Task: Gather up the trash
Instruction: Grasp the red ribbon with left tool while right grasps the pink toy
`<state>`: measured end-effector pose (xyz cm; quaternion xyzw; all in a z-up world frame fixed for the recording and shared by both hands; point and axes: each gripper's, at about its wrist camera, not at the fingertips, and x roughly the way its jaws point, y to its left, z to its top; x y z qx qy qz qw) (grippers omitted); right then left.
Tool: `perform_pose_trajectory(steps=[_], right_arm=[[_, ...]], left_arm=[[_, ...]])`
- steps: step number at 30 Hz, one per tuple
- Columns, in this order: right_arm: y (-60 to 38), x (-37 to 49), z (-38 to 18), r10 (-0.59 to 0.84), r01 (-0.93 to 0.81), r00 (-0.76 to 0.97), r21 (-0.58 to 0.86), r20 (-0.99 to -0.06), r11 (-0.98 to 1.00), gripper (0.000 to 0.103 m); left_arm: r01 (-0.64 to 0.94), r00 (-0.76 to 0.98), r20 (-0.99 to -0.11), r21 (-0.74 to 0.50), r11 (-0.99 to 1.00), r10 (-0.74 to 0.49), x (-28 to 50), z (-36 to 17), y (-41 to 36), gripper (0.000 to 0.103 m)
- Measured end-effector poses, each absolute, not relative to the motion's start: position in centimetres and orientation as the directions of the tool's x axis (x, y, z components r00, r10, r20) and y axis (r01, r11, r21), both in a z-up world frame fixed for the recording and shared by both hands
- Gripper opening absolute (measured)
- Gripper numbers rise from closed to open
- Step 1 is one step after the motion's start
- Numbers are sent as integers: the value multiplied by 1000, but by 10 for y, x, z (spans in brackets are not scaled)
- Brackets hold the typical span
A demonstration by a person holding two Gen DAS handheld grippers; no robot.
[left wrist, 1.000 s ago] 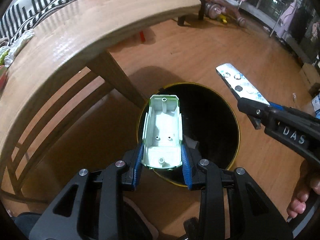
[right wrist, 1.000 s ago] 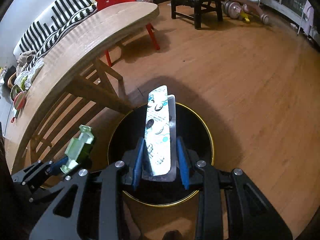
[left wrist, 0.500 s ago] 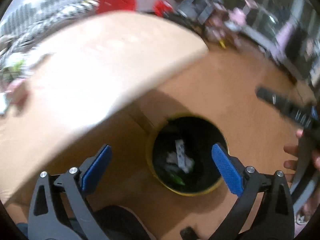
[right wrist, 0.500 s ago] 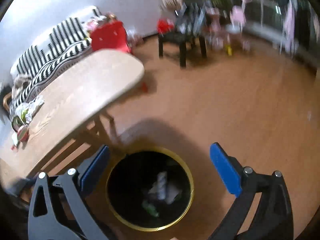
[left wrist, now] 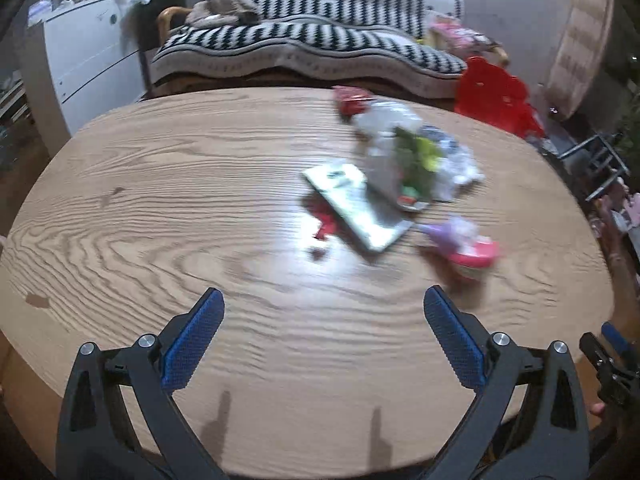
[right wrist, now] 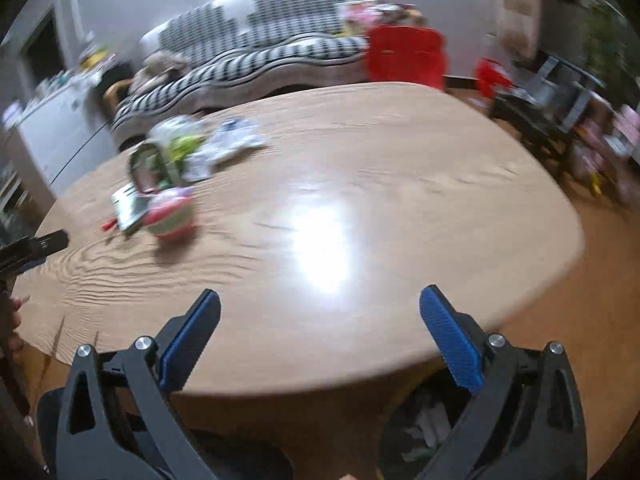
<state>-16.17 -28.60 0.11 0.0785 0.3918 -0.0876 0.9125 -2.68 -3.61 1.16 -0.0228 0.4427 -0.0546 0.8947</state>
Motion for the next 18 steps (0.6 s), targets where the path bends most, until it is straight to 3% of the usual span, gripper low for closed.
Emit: perform_pose_trajectory(steps=[6, 13, 15, 17, 18], right_arm=[[-245, -99, 3, -39, 123, 671, 60, -741, 991, 96], [-226, -51, -2, 18, 55, 654, 71, -757, 996, 96], [-221, -43, -8, 38, 40, 649, 84, -760, 996, 96], [-216, -33, -14, 50, 27, 635, 86, -771, 996, 96], [-213, -28, -17, 51, 18, 629, 80, -776, 997, 96]], left_arm=[[106, 576, -812, -40, 994, -94, -1, -5, -22, 97], [201, 566, -811, -40, 979, -149, 33, -21, -32, 97], [220, 564, -812, -27, 975, -150, 38, -26, -33, 91], [249, 541, -822, -45, 967, -178, 46, -31, -30, 70], [256, 531, -826, -56, 965, -189, 48, -34, -29, 69]])
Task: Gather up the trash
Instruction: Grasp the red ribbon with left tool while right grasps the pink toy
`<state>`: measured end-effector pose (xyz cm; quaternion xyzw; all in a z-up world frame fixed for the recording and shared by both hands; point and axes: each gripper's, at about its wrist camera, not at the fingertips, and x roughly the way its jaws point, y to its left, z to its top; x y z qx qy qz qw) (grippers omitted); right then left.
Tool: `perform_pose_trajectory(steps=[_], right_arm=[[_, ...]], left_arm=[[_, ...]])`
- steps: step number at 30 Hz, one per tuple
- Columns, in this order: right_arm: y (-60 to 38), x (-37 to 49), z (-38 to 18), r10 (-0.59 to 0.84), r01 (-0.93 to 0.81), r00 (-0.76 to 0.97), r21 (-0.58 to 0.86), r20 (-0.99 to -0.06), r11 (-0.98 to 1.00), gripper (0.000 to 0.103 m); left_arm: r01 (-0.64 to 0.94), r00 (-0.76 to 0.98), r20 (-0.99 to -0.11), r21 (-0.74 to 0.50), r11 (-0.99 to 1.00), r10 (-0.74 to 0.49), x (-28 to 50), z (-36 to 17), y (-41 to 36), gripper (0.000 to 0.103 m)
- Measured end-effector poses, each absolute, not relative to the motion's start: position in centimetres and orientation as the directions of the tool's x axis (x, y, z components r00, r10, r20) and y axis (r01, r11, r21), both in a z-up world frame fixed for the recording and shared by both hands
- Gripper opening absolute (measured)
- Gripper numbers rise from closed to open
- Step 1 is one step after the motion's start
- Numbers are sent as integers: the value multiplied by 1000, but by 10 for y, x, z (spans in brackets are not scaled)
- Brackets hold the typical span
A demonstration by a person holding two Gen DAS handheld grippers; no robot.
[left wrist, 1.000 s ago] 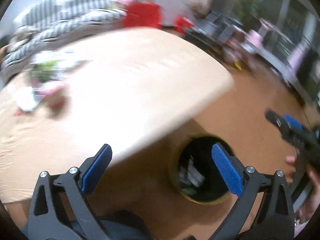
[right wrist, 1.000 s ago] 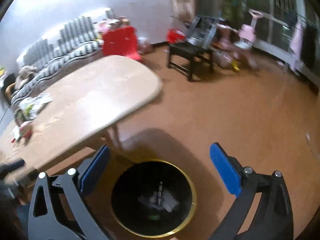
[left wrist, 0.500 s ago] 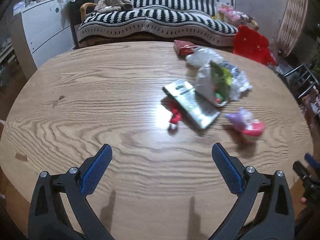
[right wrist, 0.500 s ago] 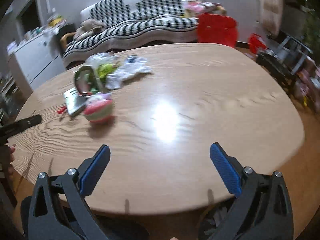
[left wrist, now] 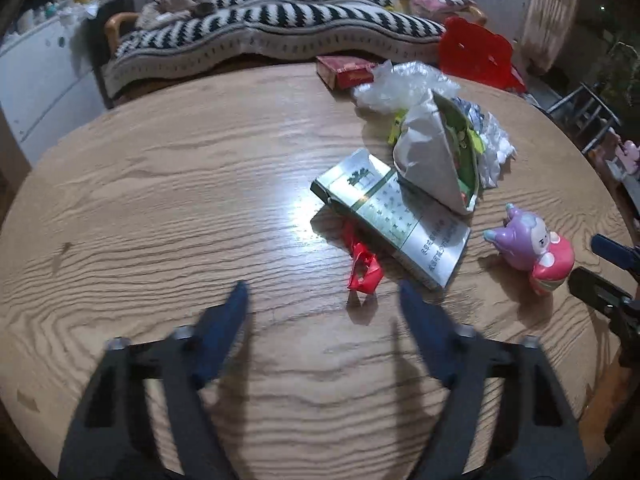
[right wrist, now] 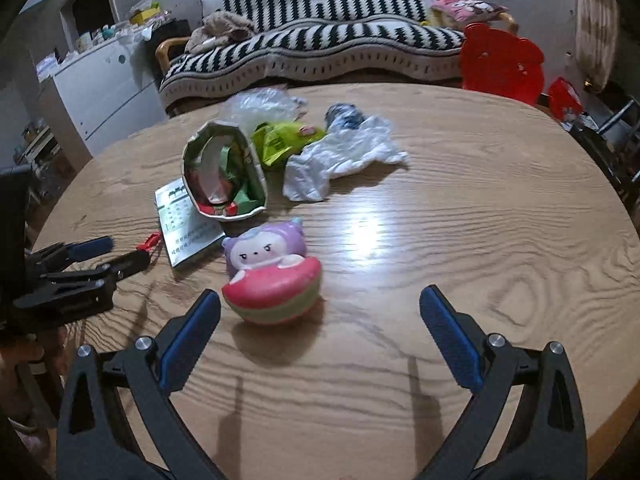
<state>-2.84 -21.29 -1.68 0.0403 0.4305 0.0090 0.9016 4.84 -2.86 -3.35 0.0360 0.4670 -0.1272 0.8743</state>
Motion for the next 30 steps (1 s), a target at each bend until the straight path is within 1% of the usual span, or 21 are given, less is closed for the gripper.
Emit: perform_pose_trajectory(steps=[3, 11, 12, 13, 14, 15, 17, 20, 24, 30], right_arm=[[-202, -18, -21, 45, -2, 624, 56, -781, 998, 96], [-188, 6, -34, 58, -30, 594, 50, -802, 998, 96], [-187, 7, -34, 57, -31, 595, 48, -802, 998, 92], [-186, 8, -34, 49, -28, 595, 40, -802, 999, 74], [-185, 8, -34, 51, -32, 598, 40, -800, 999, 66], [-185, 9, -34, 64, -37, 599, 53, -798, 998, 59], [-185, 10, -34, 73, -41, 592, 61, -802, 997, 57], [-189, 8, -34, 92, -44, 595, 82, -798, 996, 53], [-190, 5, -32, 94, -37, 605, 91, -791, 995, 49], [-195, -4, -21, 86, -23, 626, 92, -775, 995, 48]], left_arm=[[275, 527, -826, -56, 960, -199, 55, -38, -25, 69], [327, 528, -824, -25, 945, -205, 69, -40, -33, 68], [330, 532, -823, -18, 944, -202, 69, -40, -34, 64], [338, 544, -817, 5, 941, -191, 70, -40, -35, 47], [350, 551, -810, 9, 937, -199, 71, -39, -36, 18], [355, 550, -807, -7, 935, -215, 71, -39, -35, 15], [346, 546, -802, -46, 937, -241, 73, -39, -31, 13], [338, 544, -801, -62, 939, -249, 73, -40, -30, 13], [324, 547, -801, -67, 944, -244, 69, -35, -27, 13], [308, 564, -794, -52, 950, -226, 61, -18, -21, 13]])
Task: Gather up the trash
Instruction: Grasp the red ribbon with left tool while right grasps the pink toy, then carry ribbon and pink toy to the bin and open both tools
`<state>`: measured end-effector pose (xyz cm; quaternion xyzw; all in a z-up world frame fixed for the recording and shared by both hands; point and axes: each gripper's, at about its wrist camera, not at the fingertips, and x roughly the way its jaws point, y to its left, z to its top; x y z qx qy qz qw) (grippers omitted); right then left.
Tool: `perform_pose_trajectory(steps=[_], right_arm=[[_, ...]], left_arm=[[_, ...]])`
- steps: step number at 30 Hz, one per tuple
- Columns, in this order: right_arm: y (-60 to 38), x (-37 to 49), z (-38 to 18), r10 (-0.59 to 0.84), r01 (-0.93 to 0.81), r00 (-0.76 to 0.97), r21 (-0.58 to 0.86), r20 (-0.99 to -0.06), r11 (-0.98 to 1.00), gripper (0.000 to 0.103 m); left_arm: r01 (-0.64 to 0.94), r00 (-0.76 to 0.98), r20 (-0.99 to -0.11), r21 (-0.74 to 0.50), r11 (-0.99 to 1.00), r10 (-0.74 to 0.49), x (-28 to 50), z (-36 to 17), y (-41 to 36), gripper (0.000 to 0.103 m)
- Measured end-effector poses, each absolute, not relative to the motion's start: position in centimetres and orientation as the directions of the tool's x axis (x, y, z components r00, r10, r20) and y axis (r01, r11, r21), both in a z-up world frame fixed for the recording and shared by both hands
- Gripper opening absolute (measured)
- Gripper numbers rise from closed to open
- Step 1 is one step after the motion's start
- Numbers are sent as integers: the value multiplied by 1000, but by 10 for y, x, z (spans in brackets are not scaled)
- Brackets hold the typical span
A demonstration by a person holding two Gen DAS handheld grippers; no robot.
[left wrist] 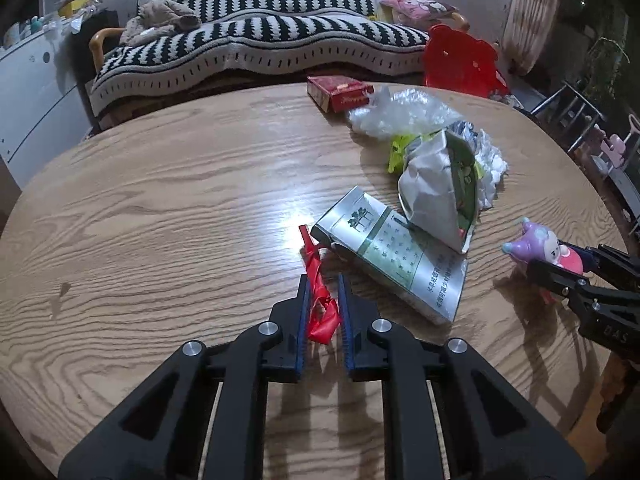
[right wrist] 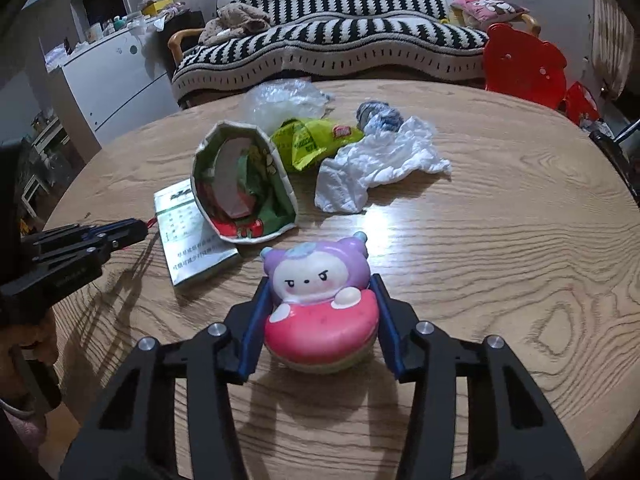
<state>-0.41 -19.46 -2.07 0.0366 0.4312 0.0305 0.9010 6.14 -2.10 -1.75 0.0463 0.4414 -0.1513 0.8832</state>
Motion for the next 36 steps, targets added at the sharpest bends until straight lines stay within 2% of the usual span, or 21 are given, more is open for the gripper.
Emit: perform_pose_trajectory(steps=[16, 27, 36], right_arm=[[-198, -26, -3, 42, 19, 640, 70, -767, 997, 47], [-207, -39, 10, 33, 47, 658, 84, -753, 995, 47], [-285, -116, 61, -112, 211, 699, 54, -707, 976, 47]], left_arm=[[267, 610, -771, -21, 964, -186, 35, 14, -2, 13], [304, 613, -764, -6, 953, -200, 15, 20, -21, 13], [549, 553, -732, -38, 835, -397, -43, 43, -144, 13]])
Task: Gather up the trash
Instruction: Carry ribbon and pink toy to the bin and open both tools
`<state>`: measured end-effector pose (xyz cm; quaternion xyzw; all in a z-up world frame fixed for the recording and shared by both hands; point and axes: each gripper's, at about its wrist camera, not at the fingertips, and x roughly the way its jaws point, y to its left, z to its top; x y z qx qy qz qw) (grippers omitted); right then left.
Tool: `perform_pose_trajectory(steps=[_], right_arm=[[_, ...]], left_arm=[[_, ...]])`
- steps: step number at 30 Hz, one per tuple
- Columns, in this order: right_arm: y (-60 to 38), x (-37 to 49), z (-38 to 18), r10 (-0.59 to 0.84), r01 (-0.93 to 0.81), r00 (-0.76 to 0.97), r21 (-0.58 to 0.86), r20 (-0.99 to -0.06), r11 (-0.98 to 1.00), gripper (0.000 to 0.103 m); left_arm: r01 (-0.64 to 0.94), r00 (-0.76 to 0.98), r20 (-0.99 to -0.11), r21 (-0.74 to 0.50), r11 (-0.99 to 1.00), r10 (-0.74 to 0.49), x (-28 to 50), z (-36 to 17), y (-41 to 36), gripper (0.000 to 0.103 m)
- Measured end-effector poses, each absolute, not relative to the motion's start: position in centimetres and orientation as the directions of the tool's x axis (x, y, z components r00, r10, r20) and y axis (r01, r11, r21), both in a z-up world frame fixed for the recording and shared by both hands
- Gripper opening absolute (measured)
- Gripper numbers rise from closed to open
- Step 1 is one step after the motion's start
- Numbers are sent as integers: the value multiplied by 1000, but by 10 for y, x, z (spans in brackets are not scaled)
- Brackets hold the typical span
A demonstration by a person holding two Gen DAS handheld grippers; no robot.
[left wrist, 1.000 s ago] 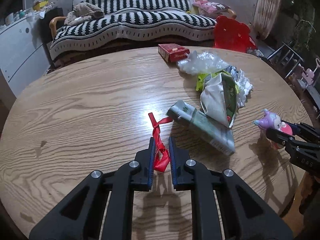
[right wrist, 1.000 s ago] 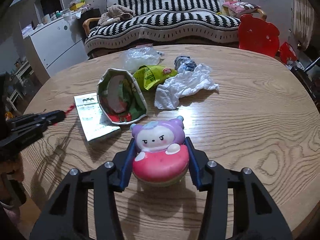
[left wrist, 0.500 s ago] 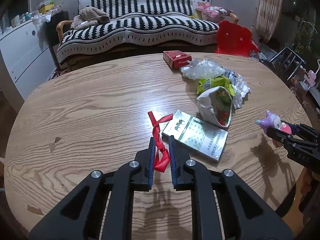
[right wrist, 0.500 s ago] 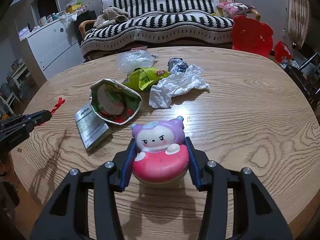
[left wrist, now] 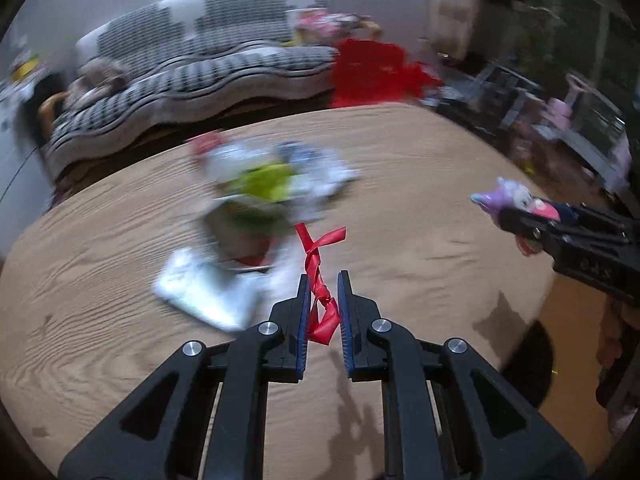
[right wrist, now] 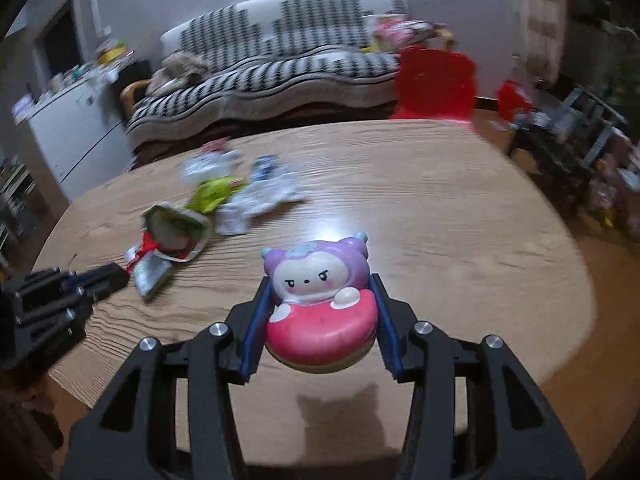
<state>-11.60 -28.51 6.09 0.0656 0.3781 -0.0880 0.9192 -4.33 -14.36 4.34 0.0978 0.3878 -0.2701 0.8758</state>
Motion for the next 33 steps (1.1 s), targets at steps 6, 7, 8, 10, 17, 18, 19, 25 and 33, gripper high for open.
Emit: perform_pose_trajectory(steps=[6, 7, 8, 10, 17, 18, 19, 25, 33], right_arm=[[-356, -201, 85, -247, 376, 684, 41, -686, 926, 47], [-363, -213, 85, -261, 395, 680, 41, -685, 918, 47], [-371, -226, 86, -278, 415, 675, 41, -684, 909, 47], [-388, -254, 83, -306, 457, 656, 40, -690, 889, 47], [-428, -331, 29, -329, 573, 572, 79, -752, 816, 47], [-431, -336, 17, -323, 583, 557, 84, -765, 808, 47], [-435, -340, 4, -313, 594, 541, 91, -780, 799, 47], [-455, -364, -82, -200, 659, 448, 171, -871, 732, 47], [-465, -375, -110, -162, 691, 426, 205, -890, 693, 46]], left_arm=[[706, 440, -730, -78, 704, -522, -105, 44, -237, 13], [730, 418, -734, -80, 679, -535, -116, 43, -251, 13], [758, 392, -738, -78, 647, -549, -132, 40, -268, 13], [798, 346, -751, -79, 597, -562, -158, 32, -294, 13], [864, 208, -818, -104, 493, -537, -219, -18, -353, 13], [866, 184, -831, -116, 487, -525, -223, -29, -358, 13], [866, 167, -841, -125, 485, -515, -224, -36, -361, 13], [884, 82, -913, -119, 453, -401, -235, -107, -391, 13], [875, 43, -928, -143, 462, -370, -226, -131, -398, 13]])
